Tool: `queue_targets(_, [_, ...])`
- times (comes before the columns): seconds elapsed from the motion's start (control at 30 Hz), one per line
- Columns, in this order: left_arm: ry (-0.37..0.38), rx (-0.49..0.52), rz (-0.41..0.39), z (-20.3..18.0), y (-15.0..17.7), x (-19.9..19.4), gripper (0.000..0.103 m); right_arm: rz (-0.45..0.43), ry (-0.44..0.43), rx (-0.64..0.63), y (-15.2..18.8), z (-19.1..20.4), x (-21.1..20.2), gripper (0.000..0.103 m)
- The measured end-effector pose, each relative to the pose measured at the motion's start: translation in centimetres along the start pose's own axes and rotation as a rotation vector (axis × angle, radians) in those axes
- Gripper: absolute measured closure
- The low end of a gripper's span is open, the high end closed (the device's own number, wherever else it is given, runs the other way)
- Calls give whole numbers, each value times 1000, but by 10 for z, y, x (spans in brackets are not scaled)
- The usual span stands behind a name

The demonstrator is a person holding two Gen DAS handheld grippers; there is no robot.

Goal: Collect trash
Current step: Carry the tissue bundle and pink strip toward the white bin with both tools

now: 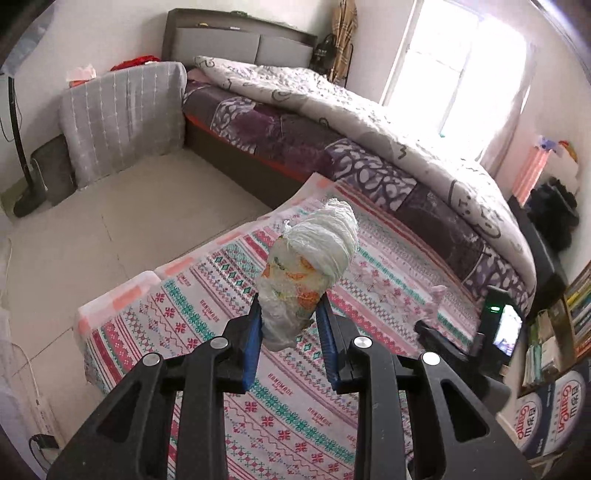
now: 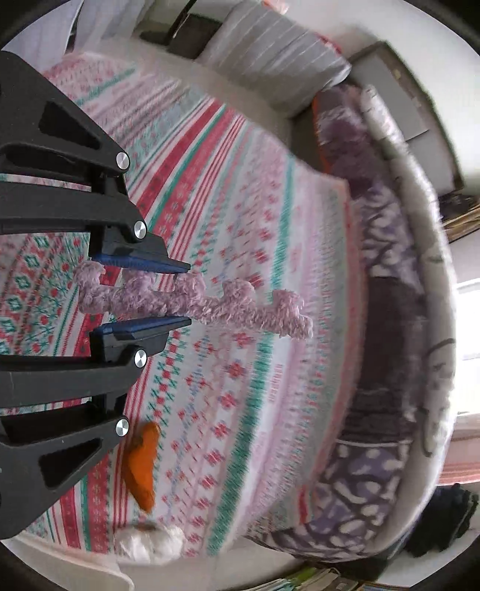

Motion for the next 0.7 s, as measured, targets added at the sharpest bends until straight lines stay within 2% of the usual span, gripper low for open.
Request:
queue_targets(0.3, [32,10,-36,-12,-1,-16,75,-145,-31,-43,-17,3,-92,81])
queue_targets(0.7, [102,31,9,-34,18,-19,75,-204,5,-79,16,-30,-164,81])
Point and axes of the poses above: each gripper's, at about its wrist camera, not at the fingertips, and x roughly the way its jaws point, z to its left, y to its underside, the point moved 8 cm from there along x, roughly the way its jaws point, and after that the axes turned 1 degree about z, right-handed, at the moved point
